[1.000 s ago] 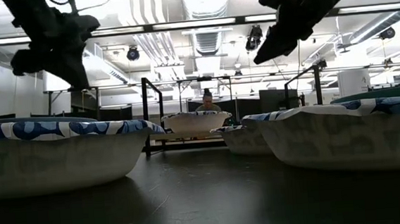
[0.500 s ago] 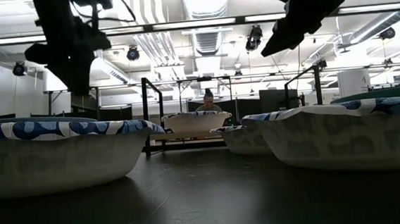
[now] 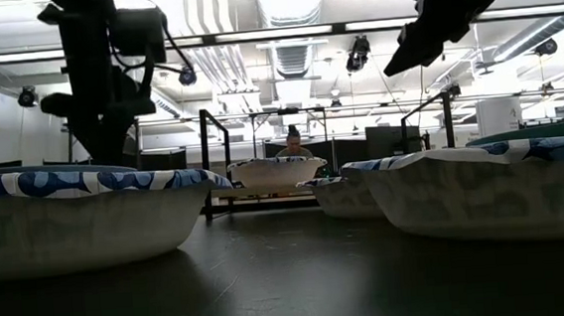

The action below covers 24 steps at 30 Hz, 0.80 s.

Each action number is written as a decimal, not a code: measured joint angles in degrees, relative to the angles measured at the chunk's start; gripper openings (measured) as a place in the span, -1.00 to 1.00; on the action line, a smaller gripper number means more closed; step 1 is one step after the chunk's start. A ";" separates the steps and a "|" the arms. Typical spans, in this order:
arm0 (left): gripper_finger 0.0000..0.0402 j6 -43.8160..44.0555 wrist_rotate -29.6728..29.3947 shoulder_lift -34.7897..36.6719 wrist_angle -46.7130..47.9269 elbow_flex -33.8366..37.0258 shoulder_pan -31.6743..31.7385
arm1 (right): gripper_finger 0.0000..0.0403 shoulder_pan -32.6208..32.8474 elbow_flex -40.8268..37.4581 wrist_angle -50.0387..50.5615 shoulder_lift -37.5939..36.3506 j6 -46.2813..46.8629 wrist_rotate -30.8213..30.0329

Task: Place and stack bowls onto a shelf
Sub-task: Put the pink bowl on the shelf

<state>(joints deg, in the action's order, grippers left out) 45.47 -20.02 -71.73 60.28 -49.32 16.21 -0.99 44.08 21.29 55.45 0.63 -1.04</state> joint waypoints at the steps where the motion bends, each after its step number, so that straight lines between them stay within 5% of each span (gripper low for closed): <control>1: -0.33 -0.01 0.04 0.05 -0.92 0.76 0.28 | -0.06 0.00 -0.16 -0.04 0.02 -0.17 0.00; 14: -0.39 0.00 -0.12 -0.19 -14.03 10.16 1.70 | -0.06 0.00 -0.38 -0.10 0.03 -0.22 0.00; 24: -0.93 0.07 -0.51 -0.19 -14.50 9.72 1.69 | -0.06 0.00 -0.38 -0.10 0.03 -0.22 0.00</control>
<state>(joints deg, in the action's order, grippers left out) 45.54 -20.53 -71.92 45.78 -39.60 17.89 -0.99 43.70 21.19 55.48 0.40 -1.04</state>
